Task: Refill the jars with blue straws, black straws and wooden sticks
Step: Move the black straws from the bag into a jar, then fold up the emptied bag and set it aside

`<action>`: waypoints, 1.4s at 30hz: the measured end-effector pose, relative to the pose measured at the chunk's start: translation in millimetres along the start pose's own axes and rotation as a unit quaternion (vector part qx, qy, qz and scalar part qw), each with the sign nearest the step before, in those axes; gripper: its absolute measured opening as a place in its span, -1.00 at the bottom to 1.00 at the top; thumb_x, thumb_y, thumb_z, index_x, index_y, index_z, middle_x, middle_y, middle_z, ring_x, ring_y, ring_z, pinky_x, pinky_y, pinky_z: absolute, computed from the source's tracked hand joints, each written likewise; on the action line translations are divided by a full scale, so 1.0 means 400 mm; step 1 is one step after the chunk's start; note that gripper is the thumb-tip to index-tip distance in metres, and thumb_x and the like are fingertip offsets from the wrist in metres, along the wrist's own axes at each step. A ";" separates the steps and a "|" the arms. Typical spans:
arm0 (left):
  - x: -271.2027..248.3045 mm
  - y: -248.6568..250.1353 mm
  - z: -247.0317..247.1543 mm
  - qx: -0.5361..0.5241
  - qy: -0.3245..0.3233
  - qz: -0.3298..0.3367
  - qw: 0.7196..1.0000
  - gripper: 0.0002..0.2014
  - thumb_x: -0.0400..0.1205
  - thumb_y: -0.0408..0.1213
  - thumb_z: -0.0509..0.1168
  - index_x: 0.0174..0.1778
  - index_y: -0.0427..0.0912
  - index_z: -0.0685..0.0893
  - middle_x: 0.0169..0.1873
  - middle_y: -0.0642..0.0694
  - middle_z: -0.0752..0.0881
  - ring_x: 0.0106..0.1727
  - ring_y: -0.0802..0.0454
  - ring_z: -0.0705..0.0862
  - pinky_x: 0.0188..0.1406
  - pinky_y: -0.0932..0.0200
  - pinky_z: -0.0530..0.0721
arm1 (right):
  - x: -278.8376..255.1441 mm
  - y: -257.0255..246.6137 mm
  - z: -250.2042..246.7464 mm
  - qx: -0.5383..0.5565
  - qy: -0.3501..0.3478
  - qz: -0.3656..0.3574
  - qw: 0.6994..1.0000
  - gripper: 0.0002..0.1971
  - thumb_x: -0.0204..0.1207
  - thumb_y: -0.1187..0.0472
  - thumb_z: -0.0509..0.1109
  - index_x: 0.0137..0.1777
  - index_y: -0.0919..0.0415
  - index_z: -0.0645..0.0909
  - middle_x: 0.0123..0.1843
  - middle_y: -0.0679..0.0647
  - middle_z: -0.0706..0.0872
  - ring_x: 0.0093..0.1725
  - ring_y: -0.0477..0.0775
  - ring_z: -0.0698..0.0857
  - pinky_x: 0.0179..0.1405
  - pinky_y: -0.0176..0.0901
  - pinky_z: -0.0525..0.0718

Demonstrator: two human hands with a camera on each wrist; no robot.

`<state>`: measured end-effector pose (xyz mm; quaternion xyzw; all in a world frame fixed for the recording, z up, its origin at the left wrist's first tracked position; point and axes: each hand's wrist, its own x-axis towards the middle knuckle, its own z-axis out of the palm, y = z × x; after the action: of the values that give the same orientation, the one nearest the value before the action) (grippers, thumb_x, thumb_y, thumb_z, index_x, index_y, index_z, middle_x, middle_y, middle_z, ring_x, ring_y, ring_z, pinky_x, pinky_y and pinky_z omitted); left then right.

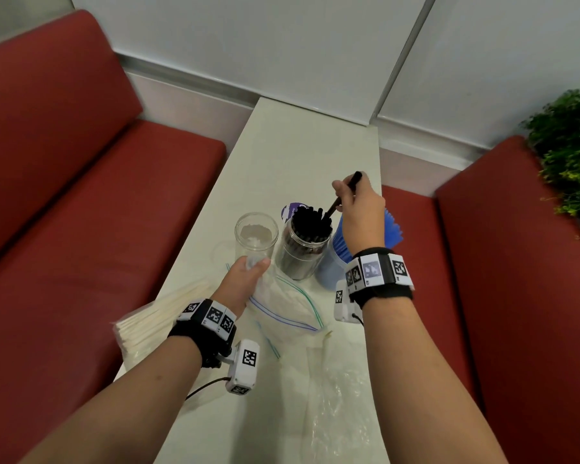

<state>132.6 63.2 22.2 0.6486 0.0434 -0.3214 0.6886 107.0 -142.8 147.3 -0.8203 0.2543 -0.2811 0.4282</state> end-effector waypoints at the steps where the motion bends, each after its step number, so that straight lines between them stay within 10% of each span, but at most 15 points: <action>1: 0.002 -0.002 -0.003 0.000 -0.001 0.001 1.000 -0.74 0.74 -0.13 0.38 0.18 -0.27 0.64 0.04 -0.27 0.74 0.11 -0.21 0.74 0.21 -0.10 0.69 | -0.003 0.011 0.007 -0.014 -0.011 -0.001 1.000 -0.83 0.71 0.14 0.35 -0.06 0.23 0.52 -0.27 -0.13 0.67 -0.23 0.07 0.67 -0.12 0.03 0.69; 7: 0.012 -0.017 -0.013 0.018 -0.004 0.007 1.000 -0.69 0.74 -0.08 0.37 0.17 -0.28 0.63 0.03 -0.31 0.73 0.07 -0.24 0.73 0.16 -0.18 0.72 | -0.008 0.048 0.053 -0.116 -0.133 0.068 0.982 -0.82 0.69 0.24 0.37 0.19 0.32 0.64 0.06 0.21 0.76 0.12 0.25 0.72 0.14 0.06 0.68; 13: 0.029 -0.017 -0.026 0.053 0.036 0.052 0.997 -0.89 0.74 -0.05 0.34 0.04 0.05 0.55 -0.07 -0.05 0.68 -0.06 0.00 0.69 -0.08 0.06 0.64 | -0.019 0.023 0.090 -0.153 -0.064 -0.054 0.985 -0.62 0.75 0.33 0.18 0.54 0.30 0.48 0.46 0.24 0.63 0.44 0.20 0.58 0.36 -0.21 0.45; 20: 0.026 -0.002 -0.038 0.043 0.056 0.084 0.994 -0.89 0.75 -0.03 0.34 0.07 0.07 0.56 -0.02 -0.01 0.72 0.03 0.02 0.73 -0.09 0.17 0.64 | -0.092 0.086 0.151 -0.403 -0.278 0.002 0.872 -0.26 0.82 -0.10 0.03 0.76 0.42 -0.09 0.80 0.31 -0.03 0.79 0.28 -0.10 0.76 0.18 -0.05; 25: 0.011 0.038 -0.043 0.009 0.029 0.019 0.999 -0.44 0.72 0.33 0.12 0.38 -0.06 0.55 0.15 -0.08 0.72 0.21 -0.03 0.71 0.31 -0.02 0.66 | -0.104 0.032 0.109 -0.221 -0.179 -0.076 0.956 -0.52 0.78 0.18 0.19 0.64 0.35 0.38 0.65 0.34 0.39 0.68 0.39 0.26 0.68 0.13 0.22; 27: 0.002 0.055 -0.044 -0.059 0.001 -0.024 0.998 -0.38 0.78 0.26 0.08 0.54 -0.16 0.54 0.30 -0.13 0.72 0.34 -0.09 0.69 0.50 -0.10 0.58 | -0.129 0.024 0.077 -0.115 -0.127 -0.011 0.985 -0.69 0.73 0.22 0.22 0.41 0.20 0.62 0.34 0.18 0.71 0.35 0.22 0.64 0.22 -0.09 0.57; 32: -0.036 0.093 -0.028 -0.136 -0.024 0.012 0.990 -0.79 0.79 -0.23 0.14 0.27 -0.21 0.54 0.09 -0.24 0.72 0.12 -0.12 0.73 0.19 0.00 0.73 | -0.253 0.071 0.031 -0.206 -0.329 0.217 0.896 -0.44 0.66 0.08 0.41 0.62 0.15 0.40 0.49 0.19 0.60 0.39 0.26 0.63 0.28 0.05 0.61; 36: -0.054 0.110 -0.045 -0.008 -0.044 0.081 0.996 -0.75 0.73 -0.50 0.18 -0.14 -0.02 0.46 -0.11 -0.18 0.64 -0.29 0.16 0.63 -0.41 0.29 0.56 | -0.312 0.093 0.006 -0.085 -0.179 0.320 0.927 -0.67 0.63 0.46 0.24 0.34 0.27 0.63 0.31 0.36 0.65 -0.16 0.32 0.79 -0.31 -0.03 0.82; 42: -0.062 0.129 -0.112 0.225 -0.016 0.152 0.962 -0.53 0.51 -0.72 0.08 0.07 -0.08 0.63 0.05 -0.23 0.82 -0.10 -0.13 0.70 -0.13 0.07 0.61 | -0.337 0.095 -0.080 -0.105 0.027 0.236 0.966 -0.84 0.61 0.29 0.32 -0.05 0.33 0.72 -0.13 0.30 0.80 -0.11 0.34 0.77 -0.04 0.11 0.75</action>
<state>154.6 111.6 71.8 0.7805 -0.1397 -0.2247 0.5664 -17.3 -91.3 97.5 -0.7695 0.4803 -0.1660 0.3869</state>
